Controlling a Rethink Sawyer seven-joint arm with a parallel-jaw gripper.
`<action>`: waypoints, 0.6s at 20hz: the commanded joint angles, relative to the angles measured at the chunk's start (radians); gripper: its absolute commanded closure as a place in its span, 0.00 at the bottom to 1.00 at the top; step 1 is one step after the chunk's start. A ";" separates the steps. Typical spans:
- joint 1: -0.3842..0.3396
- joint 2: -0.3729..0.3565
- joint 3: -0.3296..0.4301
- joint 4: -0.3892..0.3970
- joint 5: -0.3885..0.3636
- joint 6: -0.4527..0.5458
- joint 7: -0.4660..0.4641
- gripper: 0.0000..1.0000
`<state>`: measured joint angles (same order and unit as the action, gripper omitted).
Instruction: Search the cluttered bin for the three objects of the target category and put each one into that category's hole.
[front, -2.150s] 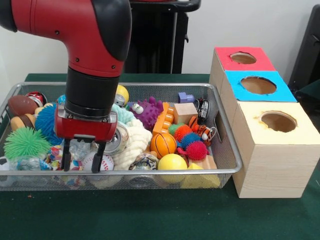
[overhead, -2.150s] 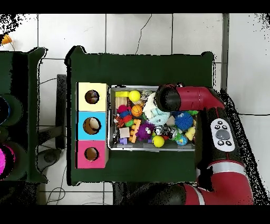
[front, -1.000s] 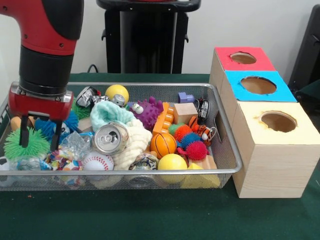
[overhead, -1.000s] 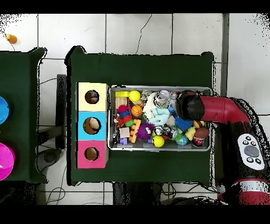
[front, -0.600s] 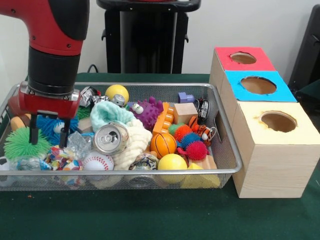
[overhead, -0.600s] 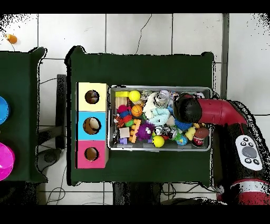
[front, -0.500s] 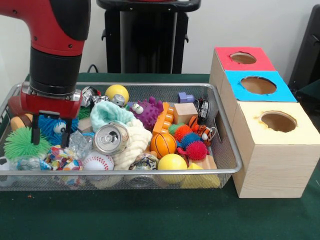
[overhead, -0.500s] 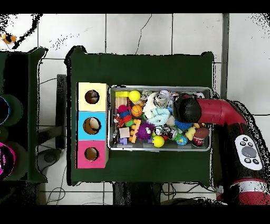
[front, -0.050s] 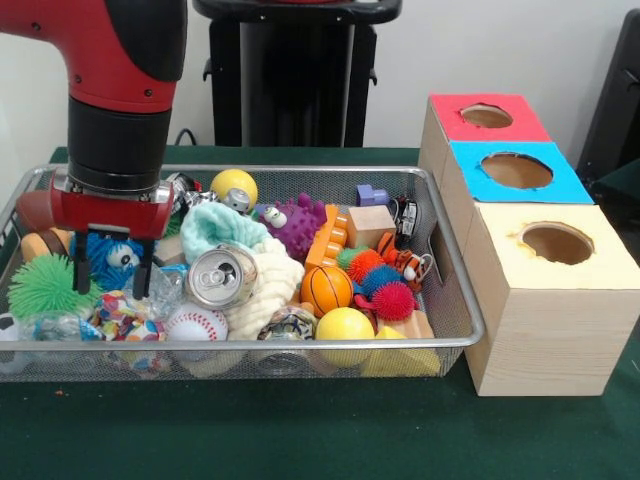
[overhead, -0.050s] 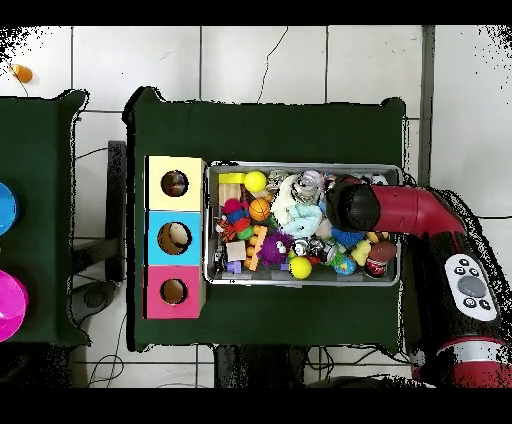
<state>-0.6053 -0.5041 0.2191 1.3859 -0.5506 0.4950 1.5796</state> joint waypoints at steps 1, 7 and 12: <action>-0.027 0.023 0.094 0.095 -0.016 0.033 -0.098 0.00; -0.028 0.032 0.100 0.092 -0.040 -0.022 -0.076 0.00; -0.020 0.047 0.092 0.085 -0.052 -0.038 -0.065 0.00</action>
<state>-0.6155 -0.5047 0.2351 1.4019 -0.5541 0.4897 1.5796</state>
